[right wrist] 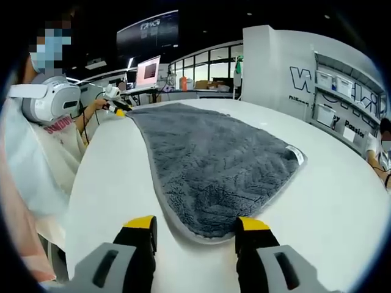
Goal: Fold the towel on the table until its edges align and the towel forms a compact rectangular stack.
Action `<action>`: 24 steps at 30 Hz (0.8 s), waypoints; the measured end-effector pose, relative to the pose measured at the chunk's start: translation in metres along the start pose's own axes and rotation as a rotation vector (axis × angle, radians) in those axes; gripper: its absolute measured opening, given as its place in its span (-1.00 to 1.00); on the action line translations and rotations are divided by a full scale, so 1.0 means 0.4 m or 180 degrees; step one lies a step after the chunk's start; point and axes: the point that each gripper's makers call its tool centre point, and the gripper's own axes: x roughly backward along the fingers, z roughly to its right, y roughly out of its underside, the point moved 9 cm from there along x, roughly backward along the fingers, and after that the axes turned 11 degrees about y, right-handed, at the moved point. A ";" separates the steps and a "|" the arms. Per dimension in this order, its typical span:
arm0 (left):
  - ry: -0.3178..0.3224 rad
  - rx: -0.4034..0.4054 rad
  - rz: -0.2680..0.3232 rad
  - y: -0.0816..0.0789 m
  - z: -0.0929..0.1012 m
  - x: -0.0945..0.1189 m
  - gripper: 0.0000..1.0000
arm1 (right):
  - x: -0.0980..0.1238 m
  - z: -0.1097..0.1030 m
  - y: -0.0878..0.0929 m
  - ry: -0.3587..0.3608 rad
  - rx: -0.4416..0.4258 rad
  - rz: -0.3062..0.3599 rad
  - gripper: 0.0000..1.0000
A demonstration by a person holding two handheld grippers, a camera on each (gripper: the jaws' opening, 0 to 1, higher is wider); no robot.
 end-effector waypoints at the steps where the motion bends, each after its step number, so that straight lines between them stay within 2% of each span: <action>1: 0.0001 -0.0032 -0.0012 0.000 0.000 0.000 0.14 | 0.000 0.005 0.001 0.0023 0.0023 -0.0005 -0.06; 9: -0.0048 -0.0097 0.0005 0.004 -0.010 0.003 0.01 | -0.008 0.006 -0.001 0.0052 0.0106 0.0082 -0.45; 13: -0.0056 -0.0089 -0.0004 0.004 -0.014 0.005 0.00 | -0.006 0.014 -0.001 0.0105 0.0226 0.0090 -0.73; 16: -0.0052 -0.0093 -0.0023 0.004 -0.011 0.004 0.02 | -0.003 0.012 0.000 0.0077 0.0240 0.0092 -0.81; 24: -0.0031 -0.0076 -0.0025 0.004 -0.009 0.004 0.05 | 0.010 0.012 0.004 0.0071 0.0350 0.0065 -0.84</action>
